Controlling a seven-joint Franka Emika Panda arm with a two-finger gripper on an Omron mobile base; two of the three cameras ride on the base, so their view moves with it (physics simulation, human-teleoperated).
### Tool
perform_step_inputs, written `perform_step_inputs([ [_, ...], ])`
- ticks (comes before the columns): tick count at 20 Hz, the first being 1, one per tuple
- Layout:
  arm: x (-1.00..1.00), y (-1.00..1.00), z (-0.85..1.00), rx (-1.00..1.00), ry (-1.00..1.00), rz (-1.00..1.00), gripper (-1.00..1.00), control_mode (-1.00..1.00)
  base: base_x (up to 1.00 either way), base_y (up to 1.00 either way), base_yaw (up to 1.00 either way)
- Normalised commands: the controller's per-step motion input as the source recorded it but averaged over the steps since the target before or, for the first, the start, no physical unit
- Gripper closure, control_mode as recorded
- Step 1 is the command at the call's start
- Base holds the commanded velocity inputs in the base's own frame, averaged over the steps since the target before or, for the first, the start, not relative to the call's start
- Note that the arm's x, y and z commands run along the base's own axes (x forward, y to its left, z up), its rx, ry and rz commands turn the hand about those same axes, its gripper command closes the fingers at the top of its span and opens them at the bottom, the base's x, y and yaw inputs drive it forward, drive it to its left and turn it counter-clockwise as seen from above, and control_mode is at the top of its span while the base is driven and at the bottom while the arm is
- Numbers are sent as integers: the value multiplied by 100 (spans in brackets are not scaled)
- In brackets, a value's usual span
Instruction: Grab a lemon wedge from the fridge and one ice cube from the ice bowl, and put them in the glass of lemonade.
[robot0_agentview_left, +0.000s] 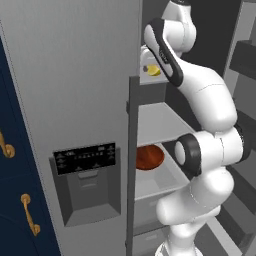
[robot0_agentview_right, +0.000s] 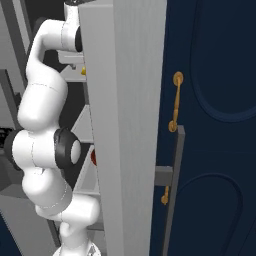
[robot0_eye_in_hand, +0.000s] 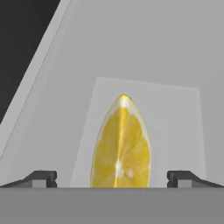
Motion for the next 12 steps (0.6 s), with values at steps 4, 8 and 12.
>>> perform_step_inputs([
  [4,-5,0,-16,0,-5,0,-100,-100,0,0,0],
  [8,15,2,-26,0,-1,0,-100,-100,0,0,0],
  [12,2,0,-16,0,0,0,-100,-100,0,0,0],
])
